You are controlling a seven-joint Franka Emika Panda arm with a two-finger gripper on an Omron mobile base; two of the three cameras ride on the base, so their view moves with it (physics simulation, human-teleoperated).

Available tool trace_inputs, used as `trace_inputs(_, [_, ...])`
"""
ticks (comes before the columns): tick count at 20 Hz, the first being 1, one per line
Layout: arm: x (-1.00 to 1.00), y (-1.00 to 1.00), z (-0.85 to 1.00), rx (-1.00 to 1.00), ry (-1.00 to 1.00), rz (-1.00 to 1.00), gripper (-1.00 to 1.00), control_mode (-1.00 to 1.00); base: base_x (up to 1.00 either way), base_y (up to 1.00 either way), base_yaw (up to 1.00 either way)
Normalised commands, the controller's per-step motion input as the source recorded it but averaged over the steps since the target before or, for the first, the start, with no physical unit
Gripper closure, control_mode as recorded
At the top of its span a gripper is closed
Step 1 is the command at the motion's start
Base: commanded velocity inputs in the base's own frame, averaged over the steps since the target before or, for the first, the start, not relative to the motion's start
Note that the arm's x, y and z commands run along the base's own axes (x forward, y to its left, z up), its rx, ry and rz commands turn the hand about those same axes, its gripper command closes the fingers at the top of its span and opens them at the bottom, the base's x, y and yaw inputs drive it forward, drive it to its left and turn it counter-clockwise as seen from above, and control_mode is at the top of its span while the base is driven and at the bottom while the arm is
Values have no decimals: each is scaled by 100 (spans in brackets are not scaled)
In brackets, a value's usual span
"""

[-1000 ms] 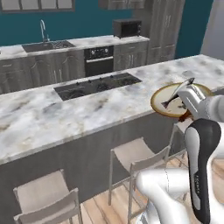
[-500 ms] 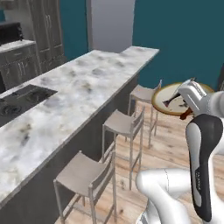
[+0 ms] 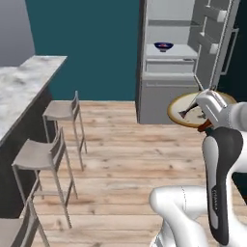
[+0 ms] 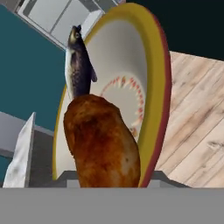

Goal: Place the bowl with the garlic and tomato on the second highest shelf of the fridge. Place the bowl with the fish and chicken drumstick on the top shelf of the fridge.

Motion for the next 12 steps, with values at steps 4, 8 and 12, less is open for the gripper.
trace_inputs(4, [0,0,0,0,0,0,100,100,70,-86,-46])
trace_inputs(8, [0,0,0,0,0,0,100,100,100,0,-19])
trace_inputs(12, [0,0,0,0,0,0,100,100,100,65,-7])
